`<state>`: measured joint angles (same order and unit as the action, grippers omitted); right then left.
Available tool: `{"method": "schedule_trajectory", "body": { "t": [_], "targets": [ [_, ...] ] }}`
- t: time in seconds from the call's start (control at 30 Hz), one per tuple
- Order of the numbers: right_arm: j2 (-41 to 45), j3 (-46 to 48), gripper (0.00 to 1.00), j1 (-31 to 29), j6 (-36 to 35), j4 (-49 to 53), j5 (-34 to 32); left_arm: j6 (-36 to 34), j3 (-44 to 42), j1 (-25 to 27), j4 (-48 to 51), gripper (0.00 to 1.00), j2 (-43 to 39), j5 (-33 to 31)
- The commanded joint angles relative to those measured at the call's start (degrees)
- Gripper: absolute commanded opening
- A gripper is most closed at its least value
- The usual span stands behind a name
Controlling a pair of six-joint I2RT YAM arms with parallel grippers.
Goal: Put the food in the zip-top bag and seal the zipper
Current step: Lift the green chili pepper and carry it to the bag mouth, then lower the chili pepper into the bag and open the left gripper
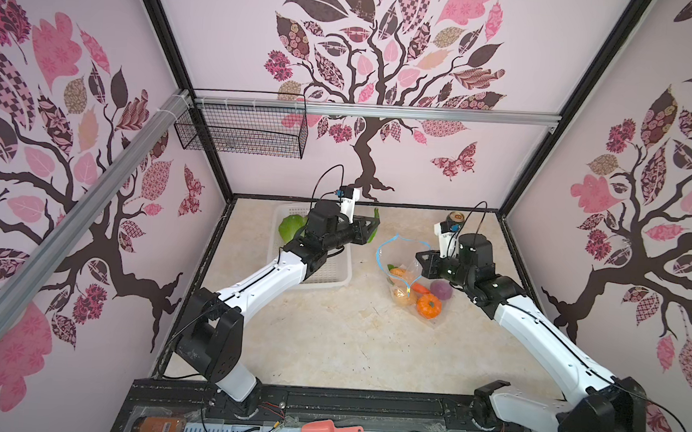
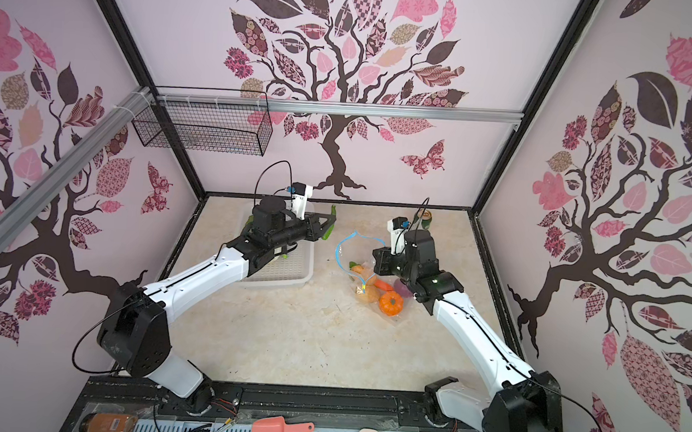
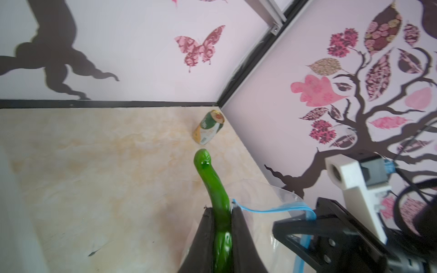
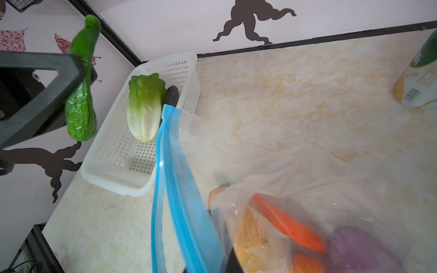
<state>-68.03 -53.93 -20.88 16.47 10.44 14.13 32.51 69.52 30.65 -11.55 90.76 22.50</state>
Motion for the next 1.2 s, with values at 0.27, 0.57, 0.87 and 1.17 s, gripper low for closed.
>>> {"method": "schedule_trajectory", "body": {
  "t": [0.27,0.57,0.87,1.17],
  "targets": [
    [0.3,0.0,0.0,-0.1,0.3,-0.6,-0.5,-3.9,-3.7,6.9,-11.0,0.13,1.7,10.0],
    [1.1,0.1,0.0,-0.1,0.6,-0.5,-1.7,-8.6,-6.5,12.1,-5.0,0.13,2.3,2.8],
    [1.3,0.4,0.0,-0.1,0.2,-1.0,-1.0,-7.7,-4.0,12.5,0.8,0.12,5.7,-2.6],
    [1.1,0.8,0.0,-0.1,-0.3,-1.8,1.8,-4.8,8.2,12.5,12.8,0.13,12.1,-9.8]
  ]
}}
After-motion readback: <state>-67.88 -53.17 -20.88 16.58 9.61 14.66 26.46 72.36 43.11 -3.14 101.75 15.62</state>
